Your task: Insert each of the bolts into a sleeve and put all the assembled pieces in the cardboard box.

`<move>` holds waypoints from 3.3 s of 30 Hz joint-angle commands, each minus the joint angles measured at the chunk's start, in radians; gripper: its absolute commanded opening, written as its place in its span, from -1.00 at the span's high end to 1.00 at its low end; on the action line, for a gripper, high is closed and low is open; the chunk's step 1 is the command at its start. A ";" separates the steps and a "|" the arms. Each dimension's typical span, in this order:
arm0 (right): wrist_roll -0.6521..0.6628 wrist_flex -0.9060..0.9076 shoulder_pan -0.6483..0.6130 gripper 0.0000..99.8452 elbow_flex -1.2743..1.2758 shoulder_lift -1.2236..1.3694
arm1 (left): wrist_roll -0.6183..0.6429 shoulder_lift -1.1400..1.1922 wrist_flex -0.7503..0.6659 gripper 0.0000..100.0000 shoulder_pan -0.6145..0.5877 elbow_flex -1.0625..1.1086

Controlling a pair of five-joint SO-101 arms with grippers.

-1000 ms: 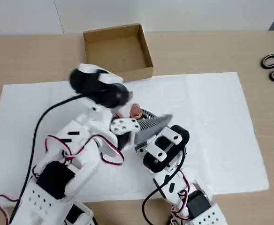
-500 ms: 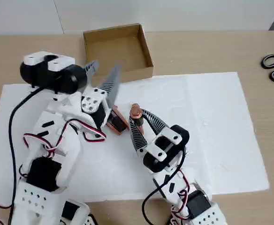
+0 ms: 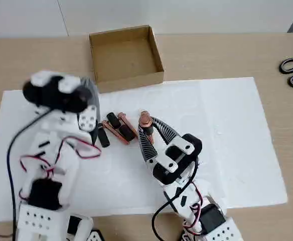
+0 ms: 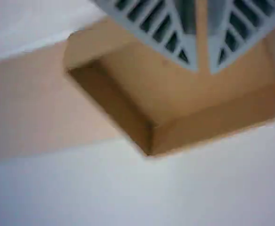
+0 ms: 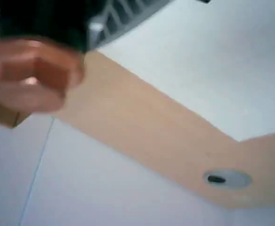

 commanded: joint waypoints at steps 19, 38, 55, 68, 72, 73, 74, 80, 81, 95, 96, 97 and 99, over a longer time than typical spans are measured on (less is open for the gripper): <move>-0.005 0.423 0.202 0.99 -0.193 -0.007 | -0.015 -0.601 -0.018 0.99 -0.209 0.700; -0.012 0.464 0.259 0.99 -0.824 0.832 | -0.017 -0.601 0.265 0.98 -0.204 0.704; -0.012 0.361 0.174 0.99 -1.185 1.297 | -0.020 -0.601 0.267 0.98 -0.209 0.704; -0.009 0.202 0.147 0.99 -1.421 1.603 | -0.020 -0.601 0.267 0.98 -0.207 0.704; -0.009 0.199 0.142 0.99 -1.585 1.756 | -0.020 -0.601 0.267 0.98 -0.209 0.704; -0.011 0.199 0.142 0.99 -1.626 1.794 | -0.020 -0.601 0.267 0.98 -0.209 0.704; -0.012 0.199 0.142 0.99 -1.669 1.836 | -0.020 -0.601 0.267 0.98 -0.209 0.704; -0.015 0.177 0.140 0.99 -1.904 2.074 | -0.020 -0.601 0.267 0.98 -0.209 0.704; -0.015 0.162 0.140 0.99 -1.947 2.114 | -0.020 -0.601 0.267 0.98 -0.209 0.704; -0.235 0.213 0.165 0.99 -2.605 2.649 | -0.020 -0.601 0.265 0.98 -0.209 0.704; -0.235 0.213 0.171 0.99 -2.638 2.681 | -0.020 -0.601 0.265 0.98 -0.209 0.704; -0.235 0.213 0.176 0.99 -2.667 2.712 | -0.020 -0.601 0.265 0.98 -0.209 0.704; -0.235 0.213 0.185 0.99 -2.722 2.770 | -0.020 -0.601 0.265 0.98 -0.209 0.704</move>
